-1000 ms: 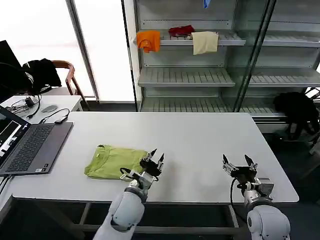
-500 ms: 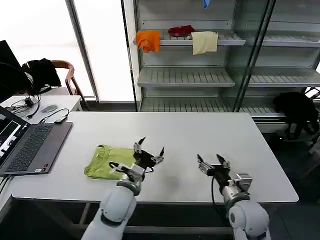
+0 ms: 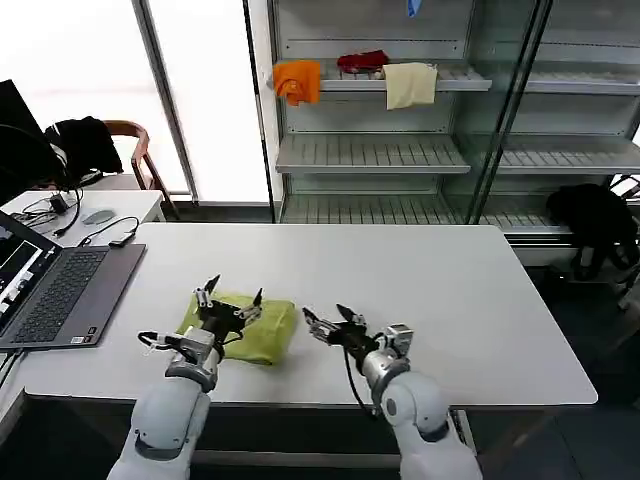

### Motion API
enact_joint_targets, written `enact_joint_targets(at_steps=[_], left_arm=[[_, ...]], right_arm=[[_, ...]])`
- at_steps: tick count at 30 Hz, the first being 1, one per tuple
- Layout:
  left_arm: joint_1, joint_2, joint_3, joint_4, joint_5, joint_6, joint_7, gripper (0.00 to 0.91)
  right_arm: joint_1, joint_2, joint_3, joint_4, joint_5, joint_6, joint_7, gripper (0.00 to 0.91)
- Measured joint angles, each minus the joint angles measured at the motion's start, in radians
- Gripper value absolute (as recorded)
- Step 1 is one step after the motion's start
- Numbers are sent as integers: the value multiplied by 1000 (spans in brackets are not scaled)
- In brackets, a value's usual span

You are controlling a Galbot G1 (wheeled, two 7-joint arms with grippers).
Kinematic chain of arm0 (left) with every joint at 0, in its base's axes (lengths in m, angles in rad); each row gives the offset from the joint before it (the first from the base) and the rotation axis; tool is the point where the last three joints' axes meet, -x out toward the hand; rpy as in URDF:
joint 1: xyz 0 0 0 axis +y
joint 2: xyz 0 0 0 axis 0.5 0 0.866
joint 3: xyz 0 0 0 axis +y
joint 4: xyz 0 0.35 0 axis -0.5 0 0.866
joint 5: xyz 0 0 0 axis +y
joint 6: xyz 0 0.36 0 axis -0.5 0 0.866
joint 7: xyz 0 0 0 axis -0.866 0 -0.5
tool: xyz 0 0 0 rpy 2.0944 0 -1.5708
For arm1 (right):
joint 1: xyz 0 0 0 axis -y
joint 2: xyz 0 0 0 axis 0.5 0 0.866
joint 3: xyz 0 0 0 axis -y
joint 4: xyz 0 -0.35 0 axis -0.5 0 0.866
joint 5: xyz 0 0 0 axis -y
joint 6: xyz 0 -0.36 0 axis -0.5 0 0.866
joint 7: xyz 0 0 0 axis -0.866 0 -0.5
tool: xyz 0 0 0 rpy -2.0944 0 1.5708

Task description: Fold and organize the clothes.

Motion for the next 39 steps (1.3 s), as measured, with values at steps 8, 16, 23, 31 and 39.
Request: enact_joint_targets(at_steps=[8, 16, 23, 31, 39], left_arm=[[21, -1, -70, -1, -24, -4, -1, 907], [30, 5, -115, 7, -51, -6, -2, 907], [33, 14, -135, 18, -73, -11, -2, 907], [40, 14, -141, 23, -86, -18, -5, 907], [47, 7, -143, 27, -89, -32, -9, 907]], right_arm=[[69, 13, -101, -107, 54, -3, -8, 907], [86, 9, -142, -153, 76, -5, 4, 846], [77, 7, -163, -156, 72, -6, 20, 0], [60, 4, -162, -143, 47, -6, 43, 0], [46, 4, -151, -132, 7, -6, 54, 0]])
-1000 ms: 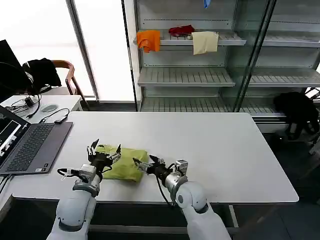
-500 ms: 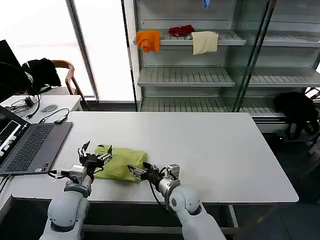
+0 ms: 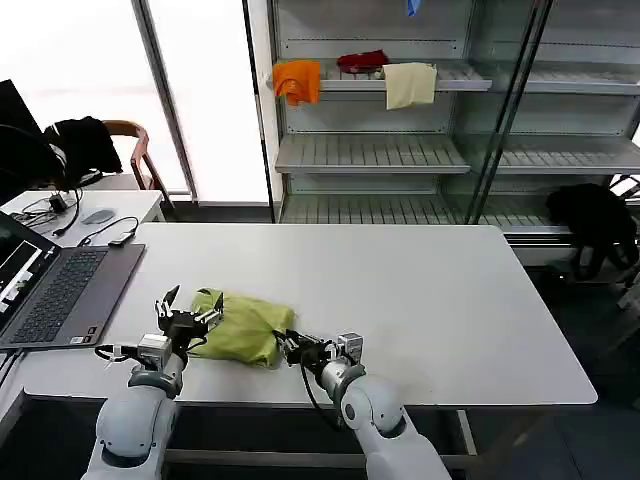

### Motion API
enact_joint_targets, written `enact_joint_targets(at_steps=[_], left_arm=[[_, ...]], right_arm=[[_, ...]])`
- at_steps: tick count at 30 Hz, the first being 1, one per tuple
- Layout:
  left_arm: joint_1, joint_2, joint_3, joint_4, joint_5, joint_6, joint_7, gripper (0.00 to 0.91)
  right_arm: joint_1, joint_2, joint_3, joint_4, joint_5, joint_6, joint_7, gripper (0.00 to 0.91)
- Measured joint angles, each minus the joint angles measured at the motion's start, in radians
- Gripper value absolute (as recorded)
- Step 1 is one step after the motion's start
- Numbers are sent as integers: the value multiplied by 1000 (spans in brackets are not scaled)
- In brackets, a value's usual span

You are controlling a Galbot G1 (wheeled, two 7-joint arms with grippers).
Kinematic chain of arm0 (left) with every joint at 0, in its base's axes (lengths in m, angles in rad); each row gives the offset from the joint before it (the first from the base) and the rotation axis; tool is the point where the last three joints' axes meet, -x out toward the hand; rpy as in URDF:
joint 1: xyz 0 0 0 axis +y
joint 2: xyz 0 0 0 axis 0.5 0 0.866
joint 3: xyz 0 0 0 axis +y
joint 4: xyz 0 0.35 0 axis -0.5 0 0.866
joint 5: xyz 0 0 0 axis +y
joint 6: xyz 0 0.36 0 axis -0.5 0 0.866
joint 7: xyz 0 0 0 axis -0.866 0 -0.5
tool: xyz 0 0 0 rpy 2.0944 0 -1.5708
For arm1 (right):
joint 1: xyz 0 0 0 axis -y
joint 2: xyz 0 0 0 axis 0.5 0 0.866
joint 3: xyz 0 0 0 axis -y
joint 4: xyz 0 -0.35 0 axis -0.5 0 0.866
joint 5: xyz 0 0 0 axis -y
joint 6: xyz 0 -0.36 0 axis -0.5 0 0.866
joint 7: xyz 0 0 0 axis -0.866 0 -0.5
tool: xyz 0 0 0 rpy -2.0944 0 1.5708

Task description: Fold and organize the clothes.

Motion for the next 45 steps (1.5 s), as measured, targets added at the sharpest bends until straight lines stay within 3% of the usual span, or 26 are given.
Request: enact_joint_targets(at_steps=[12, 33, 34, 35, 45], left_arm=[[9, -4, -9, -8, -2, -7, -8, 907], [-4, -32, 24, 3, -2, -8, -11, 907], [-3, -33, 24, 2, -2, -8, -11, 907], [-2, -32, 24, 2, -2, -8, -11, 907], [19, -32, 22, -17, -15, -10, -11, 907]], right_arm=[[17, -20, 41, 40, -50, -3, 4, 0], [-60, -231, 271, 156, -57, -1, -81, 0], [-62, -237, 281, 157, -59, -1, -82, 252], [-64, -242, 290, 158, -62, -1, -83, 907], [-81, -257, 344, 185, -139, 12, -78, 907]])
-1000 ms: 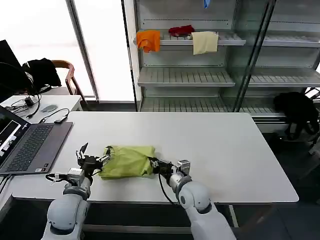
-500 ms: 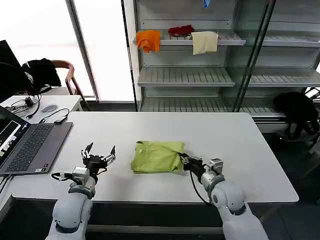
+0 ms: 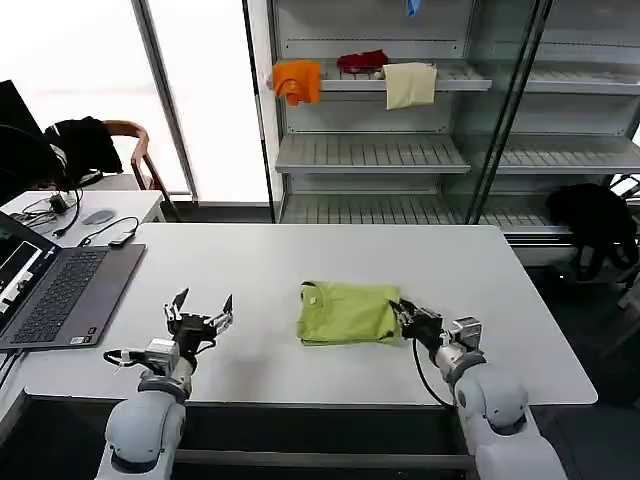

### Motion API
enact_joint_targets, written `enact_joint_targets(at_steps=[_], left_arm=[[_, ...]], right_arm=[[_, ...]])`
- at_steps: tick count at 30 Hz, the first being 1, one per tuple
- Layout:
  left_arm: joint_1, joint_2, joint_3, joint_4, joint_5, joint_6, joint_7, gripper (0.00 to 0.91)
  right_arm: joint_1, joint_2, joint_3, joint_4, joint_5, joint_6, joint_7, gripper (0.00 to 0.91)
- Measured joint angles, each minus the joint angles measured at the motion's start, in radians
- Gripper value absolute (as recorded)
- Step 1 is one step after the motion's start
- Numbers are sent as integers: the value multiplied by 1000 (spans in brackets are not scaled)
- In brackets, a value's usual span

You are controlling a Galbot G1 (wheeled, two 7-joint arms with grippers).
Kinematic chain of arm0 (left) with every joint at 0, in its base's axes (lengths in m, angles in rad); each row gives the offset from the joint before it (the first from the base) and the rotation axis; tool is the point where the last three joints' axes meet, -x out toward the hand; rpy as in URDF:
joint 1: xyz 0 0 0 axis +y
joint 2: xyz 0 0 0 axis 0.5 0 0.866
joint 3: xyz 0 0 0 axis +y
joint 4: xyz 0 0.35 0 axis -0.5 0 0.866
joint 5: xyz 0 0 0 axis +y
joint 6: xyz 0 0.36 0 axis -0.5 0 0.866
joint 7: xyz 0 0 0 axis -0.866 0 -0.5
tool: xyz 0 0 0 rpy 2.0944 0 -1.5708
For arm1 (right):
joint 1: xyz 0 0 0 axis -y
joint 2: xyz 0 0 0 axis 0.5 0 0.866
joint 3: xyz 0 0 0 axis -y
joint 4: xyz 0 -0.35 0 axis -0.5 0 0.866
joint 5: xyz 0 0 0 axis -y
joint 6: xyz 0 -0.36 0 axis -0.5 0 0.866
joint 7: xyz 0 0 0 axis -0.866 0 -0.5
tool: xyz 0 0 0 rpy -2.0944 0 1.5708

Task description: Fold and organize the clothes.

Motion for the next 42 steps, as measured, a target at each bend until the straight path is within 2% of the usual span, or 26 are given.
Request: enact_joint_targets(at_steps=[6, 13, 20, 26, 32, 42], left_arm=[[14, 1, -3, -9, -8, -6, -1, 907], [36, 3, -5, -17, -14, -20, -4, 907], [57, 7, -13, -23, -20, -34, -11, 907], [73, 5, -15, -26, -22, -44, -18, 907], [73, -1, -6, -27, -22, -45, -22, 907], [83, -2, -7, -28, -30, -49, -24, 907]], right_arm=[[-17, -2, 12, 22, -60, 19, 13, 907], [-42, 16, -8, 19, -182, 47, 29, 907], [-72, 38, -46, 16, -288, 60, 31, 907], [-99, 32, -47, 33, -342, 64, 20, 907], [-137, 24, -22, 69, -345, 66, -1, 907], [-208, 10, 65, 167, -229, 76, -12, 907]])
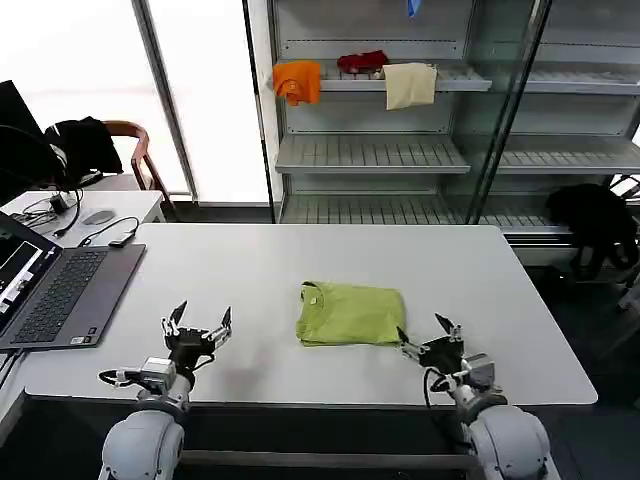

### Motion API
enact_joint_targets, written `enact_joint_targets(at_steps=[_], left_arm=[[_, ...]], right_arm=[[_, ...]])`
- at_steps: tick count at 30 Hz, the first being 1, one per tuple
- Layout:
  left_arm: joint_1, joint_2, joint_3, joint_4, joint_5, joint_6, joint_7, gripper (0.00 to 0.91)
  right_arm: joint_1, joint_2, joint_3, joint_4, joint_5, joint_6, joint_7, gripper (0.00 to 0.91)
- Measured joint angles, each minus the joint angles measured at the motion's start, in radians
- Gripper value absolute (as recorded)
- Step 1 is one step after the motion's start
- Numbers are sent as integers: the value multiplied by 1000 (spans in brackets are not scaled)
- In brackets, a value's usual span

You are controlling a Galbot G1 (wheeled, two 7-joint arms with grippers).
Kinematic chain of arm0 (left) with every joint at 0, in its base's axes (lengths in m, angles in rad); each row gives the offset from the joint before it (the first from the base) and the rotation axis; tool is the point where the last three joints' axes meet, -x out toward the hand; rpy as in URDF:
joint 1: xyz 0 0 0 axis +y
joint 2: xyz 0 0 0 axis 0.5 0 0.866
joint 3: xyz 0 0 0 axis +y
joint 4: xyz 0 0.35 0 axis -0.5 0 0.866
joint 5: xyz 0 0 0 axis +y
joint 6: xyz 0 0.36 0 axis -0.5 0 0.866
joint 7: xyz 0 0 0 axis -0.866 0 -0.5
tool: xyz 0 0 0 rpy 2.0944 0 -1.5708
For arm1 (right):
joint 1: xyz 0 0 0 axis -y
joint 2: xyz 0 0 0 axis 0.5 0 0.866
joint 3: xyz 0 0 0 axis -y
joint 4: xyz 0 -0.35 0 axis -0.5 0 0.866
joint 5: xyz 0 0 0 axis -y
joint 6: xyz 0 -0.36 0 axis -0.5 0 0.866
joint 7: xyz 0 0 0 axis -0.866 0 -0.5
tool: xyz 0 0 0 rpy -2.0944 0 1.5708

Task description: Fold and organize the clothes.

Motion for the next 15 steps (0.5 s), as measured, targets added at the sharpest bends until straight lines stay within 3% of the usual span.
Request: enact_joint_targets(at_steps=[15], left_arm=[[-12, 25, -11, 31, -100, 11, -6, 907]], right_arm=[[-72, -7, 110, 71, 42, -4, 95, 907]])
